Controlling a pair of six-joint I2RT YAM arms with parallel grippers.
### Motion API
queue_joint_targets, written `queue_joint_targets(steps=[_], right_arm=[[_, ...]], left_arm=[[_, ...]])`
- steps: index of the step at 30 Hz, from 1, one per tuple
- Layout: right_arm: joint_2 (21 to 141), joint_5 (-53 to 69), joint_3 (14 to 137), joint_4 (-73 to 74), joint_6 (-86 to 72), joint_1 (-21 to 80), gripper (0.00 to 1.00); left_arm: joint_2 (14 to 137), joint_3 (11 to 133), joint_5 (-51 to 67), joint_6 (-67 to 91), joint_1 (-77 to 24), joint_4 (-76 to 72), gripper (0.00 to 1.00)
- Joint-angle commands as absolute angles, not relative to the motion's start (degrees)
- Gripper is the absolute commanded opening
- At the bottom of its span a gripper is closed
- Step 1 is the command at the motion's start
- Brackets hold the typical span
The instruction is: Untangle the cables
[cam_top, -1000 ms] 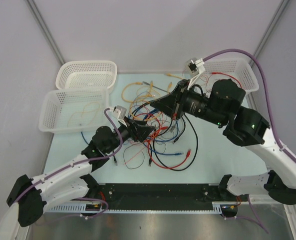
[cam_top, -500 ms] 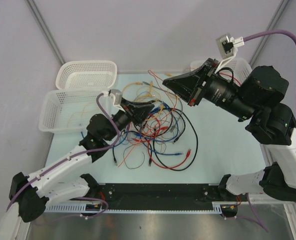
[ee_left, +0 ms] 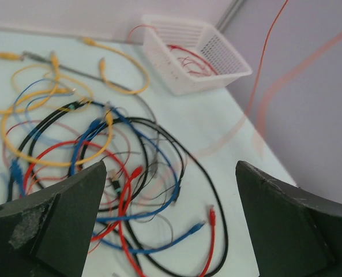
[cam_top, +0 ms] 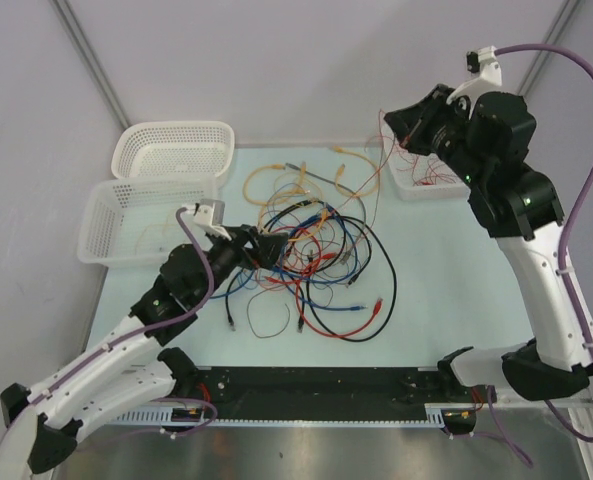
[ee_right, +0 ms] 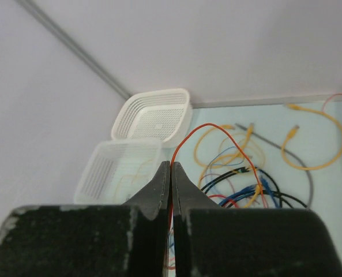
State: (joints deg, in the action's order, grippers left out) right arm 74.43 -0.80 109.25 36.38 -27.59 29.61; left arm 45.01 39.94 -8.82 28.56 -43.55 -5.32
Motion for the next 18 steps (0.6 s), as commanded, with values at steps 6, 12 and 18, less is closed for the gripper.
queue_joint_targets(steps=[6,12,18], right_arm=[[83.7,0.0,119.3,26.3,-32.9,15.8,0.00],[93.6,2.0,133.7,25.6,-38.4,7.4,0.00],[99.8,1.8,139.6,22.3,-42.4,0.0,0.00]], left_arm=[[34.0,36.1,-19.0,28.6,-43.5,6.9,1.00],[33.9,35.9,-20.9,27.7,-43.5,9.1,1.00],[32.9,34.9,-21.7,26.8,-43.4,9.1,0.99]])
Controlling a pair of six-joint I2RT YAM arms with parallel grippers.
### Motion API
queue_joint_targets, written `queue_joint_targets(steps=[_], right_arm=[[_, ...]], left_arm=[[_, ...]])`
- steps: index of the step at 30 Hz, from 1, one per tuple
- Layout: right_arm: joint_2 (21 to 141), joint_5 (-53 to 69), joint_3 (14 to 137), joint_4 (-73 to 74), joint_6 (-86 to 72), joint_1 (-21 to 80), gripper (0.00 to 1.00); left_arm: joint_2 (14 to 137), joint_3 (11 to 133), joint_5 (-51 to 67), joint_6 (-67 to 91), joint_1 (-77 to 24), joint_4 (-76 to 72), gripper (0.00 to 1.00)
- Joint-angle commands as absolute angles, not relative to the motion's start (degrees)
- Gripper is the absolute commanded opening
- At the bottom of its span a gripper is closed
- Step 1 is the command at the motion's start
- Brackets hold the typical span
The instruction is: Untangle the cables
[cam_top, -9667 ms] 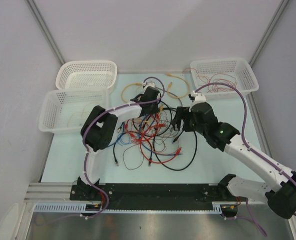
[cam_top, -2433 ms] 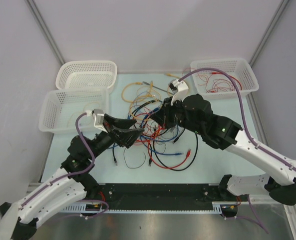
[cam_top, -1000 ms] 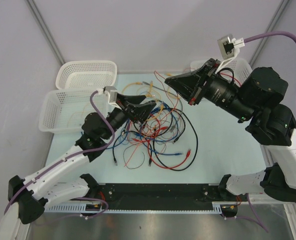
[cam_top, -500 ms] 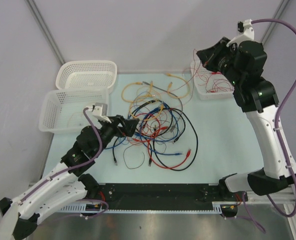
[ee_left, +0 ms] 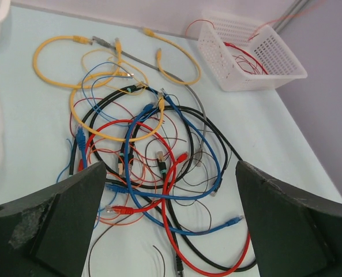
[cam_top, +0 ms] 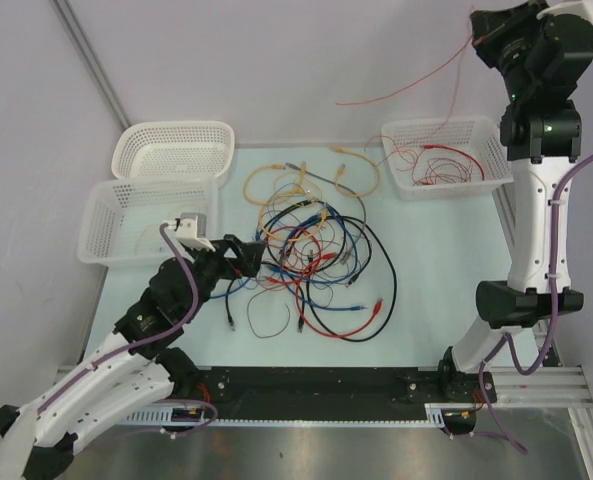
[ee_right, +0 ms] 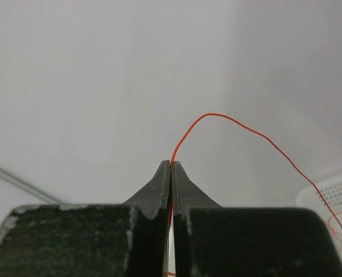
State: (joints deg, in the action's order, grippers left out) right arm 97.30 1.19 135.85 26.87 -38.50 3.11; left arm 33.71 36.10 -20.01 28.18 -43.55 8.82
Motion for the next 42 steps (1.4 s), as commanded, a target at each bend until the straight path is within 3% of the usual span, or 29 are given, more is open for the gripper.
queue_joint_targets(steps=[1,13,21,32,42], right_arm=[[100.4,1.5,139.6,21.7,-42.8,-1.7,0.00],[108.3,3.9,131.7,16.0,-44.3,-6.9,0.00],[113.5,5.8,132.6,12.1,-47.1,-8.8,0.00],[111.0,9.1,141.3,8.4,-49.0,-9.3,0.00],[111.4,9.9,141.5,0.4,-51.4,-10.4,0.00]], left_arm=[[33.1,34.7,-21.6,26.8,-43.4,8.8,1.00],[39.4,34.3,-20.6,26.6,-43.0,6.1,1.00],[43.2,35.8,-20.0,25.6,-41.7,5.0,1.00],[46.8,37.0,-16.5,27.1,-41.0,3.6,1.00],[44.8,35.9,-15.4,28.6,-41.1,4.0,0.99]])
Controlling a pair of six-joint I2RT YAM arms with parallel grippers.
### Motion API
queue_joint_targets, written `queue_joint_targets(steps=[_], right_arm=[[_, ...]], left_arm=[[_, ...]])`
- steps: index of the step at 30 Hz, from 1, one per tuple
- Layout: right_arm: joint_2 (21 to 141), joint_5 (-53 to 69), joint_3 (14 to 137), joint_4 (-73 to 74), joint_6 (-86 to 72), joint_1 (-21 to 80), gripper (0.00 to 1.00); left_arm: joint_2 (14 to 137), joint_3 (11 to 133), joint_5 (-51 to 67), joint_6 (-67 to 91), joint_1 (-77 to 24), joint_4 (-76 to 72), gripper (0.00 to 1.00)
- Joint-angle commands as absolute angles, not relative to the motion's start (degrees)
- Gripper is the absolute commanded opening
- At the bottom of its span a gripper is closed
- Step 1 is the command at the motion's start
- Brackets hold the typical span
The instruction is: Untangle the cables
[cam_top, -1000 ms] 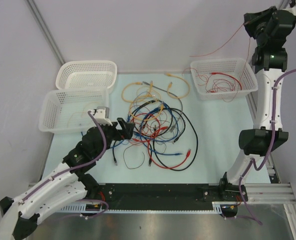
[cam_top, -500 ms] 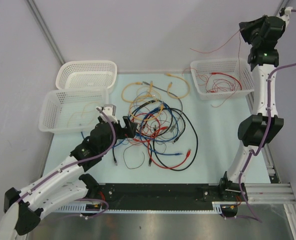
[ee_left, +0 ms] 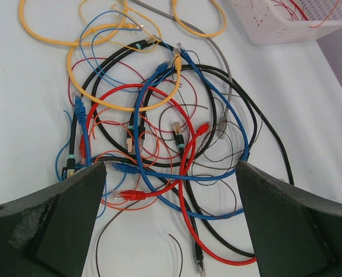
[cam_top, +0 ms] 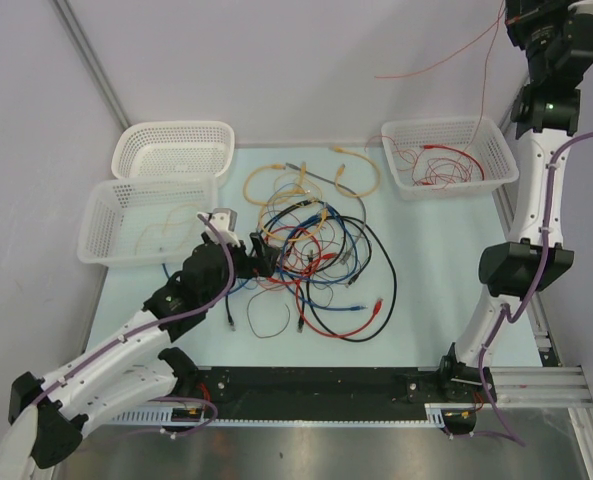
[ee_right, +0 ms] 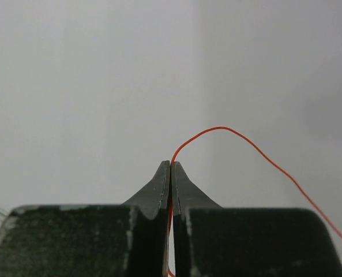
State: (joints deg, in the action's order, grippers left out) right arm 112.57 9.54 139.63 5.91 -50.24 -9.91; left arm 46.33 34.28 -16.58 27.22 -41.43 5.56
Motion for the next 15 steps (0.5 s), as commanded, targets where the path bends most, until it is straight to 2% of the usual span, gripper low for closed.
queue_joint_targets(steps=[1,8,15], right_arm=[[111.8,9.5,141.0,-1.6,-50.8,-10.3,0.00],[114.2,7.9,131.0,-12.6,-52.7,-11.9,0.00],[118.3,10.3,135.5,-14.5,-57.2,-11.9,0.00]], left_arm=[[44.7,35.8,-15.3,28.7,-41.0,4.0,0.99],[45.3,34.5,-14.7,29.8,-41.1,2.6,0.99],[48.0,35.2,-14.2,29.5,-41.0,2.1,0.98]])
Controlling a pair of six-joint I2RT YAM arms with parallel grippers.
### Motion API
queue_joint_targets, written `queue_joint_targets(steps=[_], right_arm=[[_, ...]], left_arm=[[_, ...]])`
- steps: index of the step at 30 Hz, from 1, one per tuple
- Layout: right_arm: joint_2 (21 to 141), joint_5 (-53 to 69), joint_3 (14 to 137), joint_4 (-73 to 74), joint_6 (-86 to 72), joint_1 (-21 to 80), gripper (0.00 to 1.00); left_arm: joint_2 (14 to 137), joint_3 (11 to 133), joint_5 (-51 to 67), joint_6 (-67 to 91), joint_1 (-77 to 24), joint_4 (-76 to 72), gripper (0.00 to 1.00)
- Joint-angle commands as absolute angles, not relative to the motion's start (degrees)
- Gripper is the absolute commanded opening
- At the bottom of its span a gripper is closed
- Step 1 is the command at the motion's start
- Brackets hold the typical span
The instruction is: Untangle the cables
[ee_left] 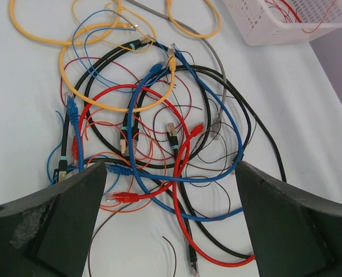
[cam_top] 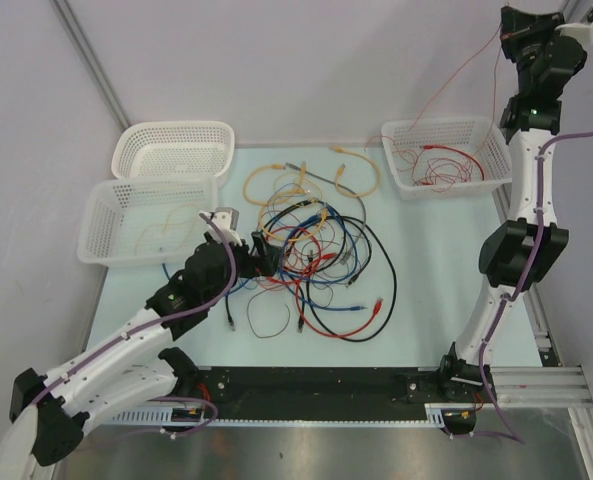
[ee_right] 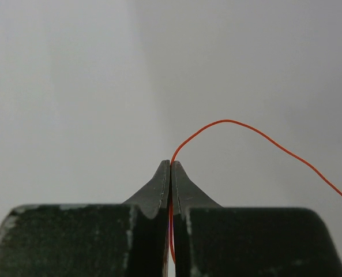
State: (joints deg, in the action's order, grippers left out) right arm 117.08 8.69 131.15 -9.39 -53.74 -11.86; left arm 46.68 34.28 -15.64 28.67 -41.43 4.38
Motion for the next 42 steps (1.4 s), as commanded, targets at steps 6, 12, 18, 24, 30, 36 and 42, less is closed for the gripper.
queue_joint_targets(steps=[6,12,18,24,30,36,42], right_arm=[[115.8,11.6,141.4,-13.2,-58.4,-11.8,0.00],[111.6,12.9,141.1,-13.1,-61.5,-12.9,0.00],[108.6,13.3,138.4,-13.0,-63.1,-13.1,0.00],[107.8,13.4,136.9,-13.8,-62.8,-13.4,0.00],[109.5,12.6,134.8,-15.9,-61.1,-13.3,0.00],[114.6,12.6,134.3,-16.9,-59.1,-13.2,0.00],[119.3,13.5,133.2,-16.7,-57.0,-13.2,0.00]], left_arm=[[49.1,36.2,-12.7,30.2,-41.0,1.6,0.98],[46.9,35.9,-12.1,31.3,-41.1,2.5,0.98],[43.4,34.8,-12.0,32.7,-41.0,4.2,0.97],[42.0,33.8,-11.8,33.4,-41.1,4.5,0.97],[42.7,33.8,-11.8,33.4,-41.0,4.0,0.97],[44.4,33.8,-12.0,32.5,-41.0,2.9,0.97],[48.1,34.5,-12.4,30.6,-41.0,1.6,0.97]])
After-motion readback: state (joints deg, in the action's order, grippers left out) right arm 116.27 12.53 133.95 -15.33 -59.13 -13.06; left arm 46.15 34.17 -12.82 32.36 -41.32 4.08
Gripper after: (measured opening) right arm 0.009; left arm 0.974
